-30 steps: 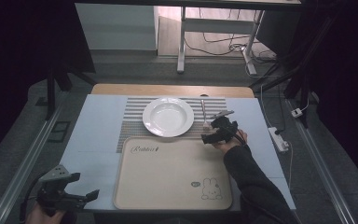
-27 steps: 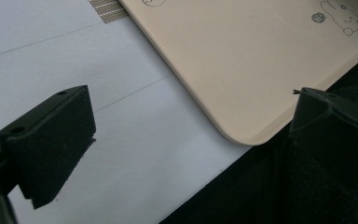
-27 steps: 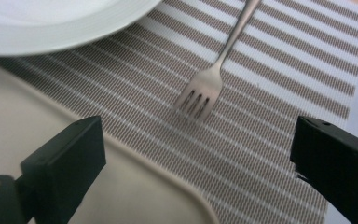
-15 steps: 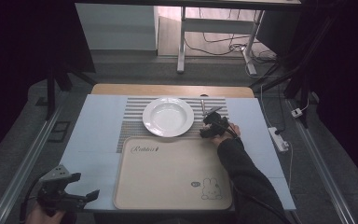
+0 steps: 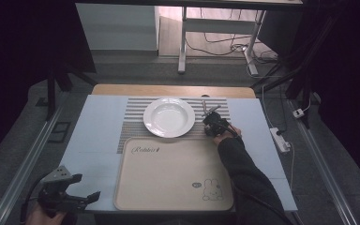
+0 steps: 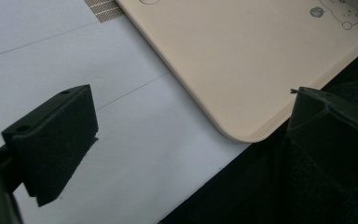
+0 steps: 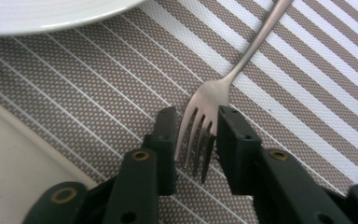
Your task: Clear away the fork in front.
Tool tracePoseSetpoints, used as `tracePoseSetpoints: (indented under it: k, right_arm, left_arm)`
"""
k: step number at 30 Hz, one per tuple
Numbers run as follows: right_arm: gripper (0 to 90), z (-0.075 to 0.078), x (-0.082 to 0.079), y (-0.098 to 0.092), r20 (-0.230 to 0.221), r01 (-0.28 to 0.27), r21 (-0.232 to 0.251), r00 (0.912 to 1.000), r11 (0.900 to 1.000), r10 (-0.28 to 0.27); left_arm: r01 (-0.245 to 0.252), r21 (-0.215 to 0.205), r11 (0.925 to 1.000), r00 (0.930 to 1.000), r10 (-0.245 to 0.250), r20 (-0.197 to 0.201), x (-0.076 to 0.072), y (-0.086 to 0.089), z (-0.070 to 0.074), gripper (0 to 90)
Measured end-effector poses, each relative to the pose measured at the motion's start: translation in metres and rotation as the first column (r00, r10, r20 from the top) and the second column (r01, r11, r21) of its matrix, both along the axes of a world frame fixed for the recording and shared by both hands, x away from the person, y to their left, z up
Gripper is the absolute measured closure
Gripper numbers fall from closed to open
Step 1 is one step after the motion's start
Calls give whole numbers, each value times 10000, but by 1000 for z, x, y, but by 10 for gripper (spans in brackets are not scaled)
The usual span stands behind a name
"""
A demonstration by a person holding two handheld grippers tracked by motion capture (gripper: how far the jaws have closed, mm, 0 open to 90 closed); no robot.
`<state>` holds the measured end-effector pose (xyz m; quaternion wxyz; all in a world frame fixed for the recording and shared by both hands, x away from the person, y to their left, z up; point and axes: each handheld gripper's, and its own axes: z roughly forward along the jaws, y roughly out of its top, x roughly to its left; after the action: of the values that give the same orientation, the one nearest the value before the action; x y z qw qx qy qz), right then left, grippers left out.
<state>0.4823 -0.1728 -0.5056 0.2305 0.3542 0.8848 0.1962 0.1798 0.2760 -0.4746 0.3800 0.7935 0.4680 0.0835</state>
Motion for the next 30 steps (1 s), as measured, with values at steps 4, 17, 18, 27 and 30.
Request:
tracePoseSetpoints:
  k: [4,17,18,27,30]
  right_arm:
    - [782,1,0,-3,39,140,67,9999,9999,-140]
    - [900,5,-2,-9,134,345,596,9993,9976,-354]
    - [900,6,-3,-9,118,355,617,9993,9975,-362]
    - [900,27,-20,-14,584,26,1212,9982,9926,-97]
    - [900,35,-29,-18,688,-266,1430,9975,9894,169]
  left_arm:
    - [26,30,10000,10000,-26,11,0,-1,0,20]
    - [53,82,10000,10000,-54,28,0,-1,0,20]
    - [50,72,10000,10000,-50,32,0,-1,0,19]
    - [-24,-130,9999,10000,25,76,-1,1,1,0]
    - [16,-155,9999,9999,-14,120,-1,1,1,0]
